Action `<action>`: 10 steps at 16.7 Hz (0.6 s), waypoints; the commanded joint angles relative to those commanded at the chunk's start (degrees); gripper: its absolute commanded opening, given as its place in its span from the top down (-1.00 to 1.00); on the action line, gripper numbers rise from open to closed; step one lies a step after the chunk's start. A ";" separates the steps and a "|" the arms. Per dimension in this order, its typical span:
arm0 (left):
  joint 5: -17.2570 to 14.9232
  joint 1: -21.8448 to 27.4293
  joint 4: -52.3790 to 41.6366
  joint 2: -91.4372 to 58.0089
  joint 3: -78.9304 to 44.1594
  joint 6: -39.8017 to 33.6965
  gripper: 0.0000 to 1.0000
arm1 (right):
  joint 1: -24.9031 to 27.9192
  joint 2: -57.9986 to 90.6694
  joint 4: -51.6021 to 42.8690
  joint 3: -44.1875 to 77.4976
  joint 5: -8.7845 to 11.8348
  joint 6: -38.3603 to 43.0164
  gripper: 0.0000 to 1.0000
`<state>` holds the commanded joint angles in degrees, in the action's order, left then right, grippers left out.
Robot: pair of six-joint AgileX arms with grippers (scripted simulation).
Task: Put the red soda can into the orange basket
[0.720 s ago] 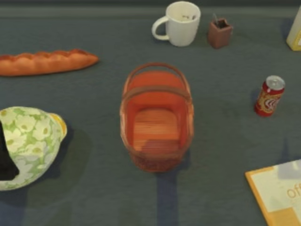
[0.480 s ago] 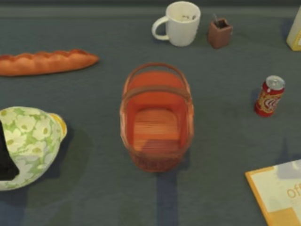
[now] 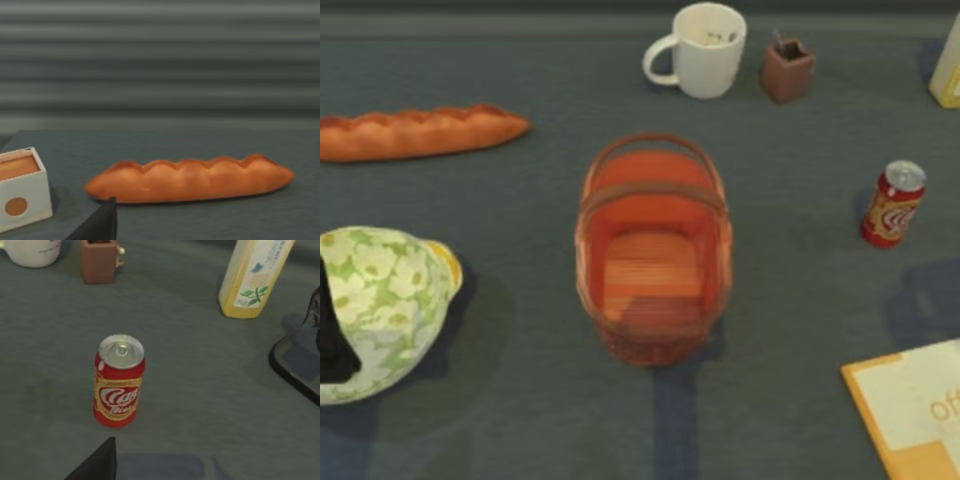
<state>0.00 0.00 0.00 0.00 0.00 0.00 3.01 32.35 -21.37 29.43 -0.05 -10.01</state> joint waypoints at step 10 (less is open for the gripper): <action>0.00 0.00 0.00 0.00 0.00 0.00 -1.00 | 4.54 62.96 -32.74 55.21 0.39 -14.89 -1.00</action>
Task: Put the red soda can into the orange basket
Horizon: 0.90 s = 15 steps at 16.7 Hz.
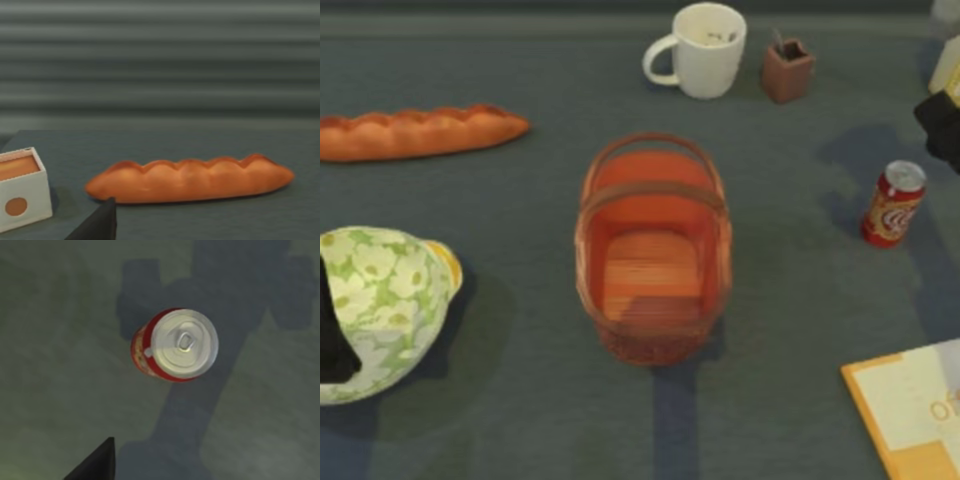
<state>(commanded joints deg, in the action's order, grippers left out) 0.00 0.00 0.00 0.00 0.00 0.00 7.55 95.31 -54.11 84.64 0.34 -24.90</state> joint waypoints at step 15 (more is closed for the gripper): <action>0.00 0.00 0.00 0.00 0.00 0.00 -1.00 | 1.81 33.56 -19.35 27.84 -0.55 -8.16 -1.00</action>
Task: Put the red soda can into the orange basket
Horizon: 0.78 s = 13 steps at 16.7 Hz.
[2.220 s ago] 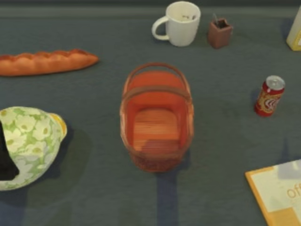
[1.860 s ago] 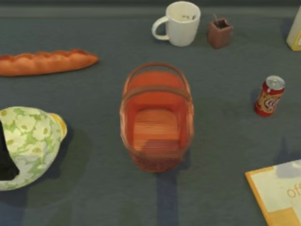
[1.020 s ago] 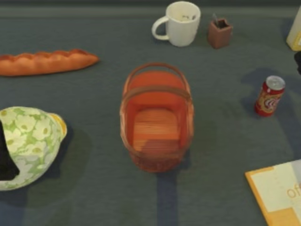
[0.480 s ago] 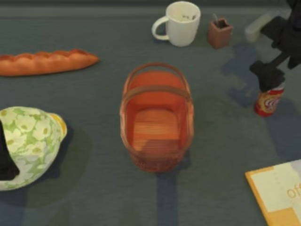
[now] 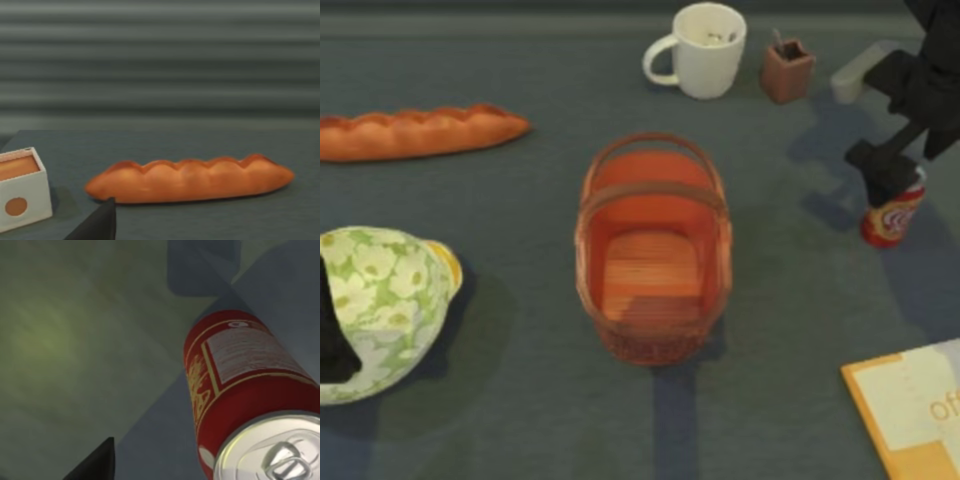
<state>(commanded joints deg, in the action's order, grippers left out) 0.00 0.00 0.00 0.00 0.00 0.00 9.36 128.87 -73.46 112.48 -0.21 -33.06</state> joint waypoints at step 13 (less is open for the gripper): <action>0.00 0.00 0.00 0.00 0.00 0.00 -1.00 | 0.39 1.81 10.13 -8.36 -0.03 0.02 -0.85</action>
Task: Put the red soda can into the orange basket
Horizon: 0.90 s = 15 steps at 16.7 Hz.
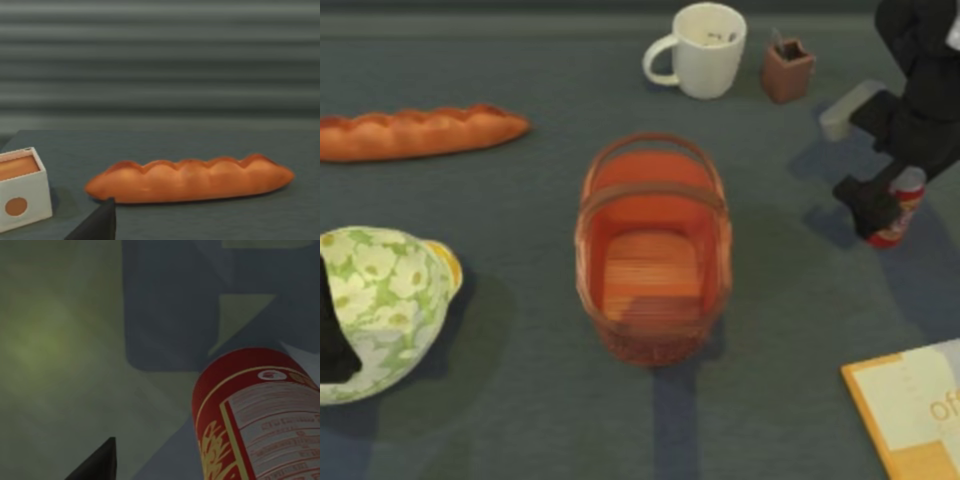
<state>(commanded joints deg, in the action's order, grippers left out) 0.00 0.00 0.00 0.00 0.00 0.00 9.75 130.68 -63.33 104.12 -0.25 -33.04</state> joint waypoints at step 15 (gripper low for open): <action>0.00 0.00 0.00 0.00 0.00 0.00 -1.00 | 0.00 0.00 0.00 0.00 0.00 0.00 1.00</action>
<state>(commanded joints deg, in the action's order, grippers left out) 0.00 0.00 0.00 0.00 0.00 0.00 9.75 130.68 -63.33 104.12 -0.25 -33.04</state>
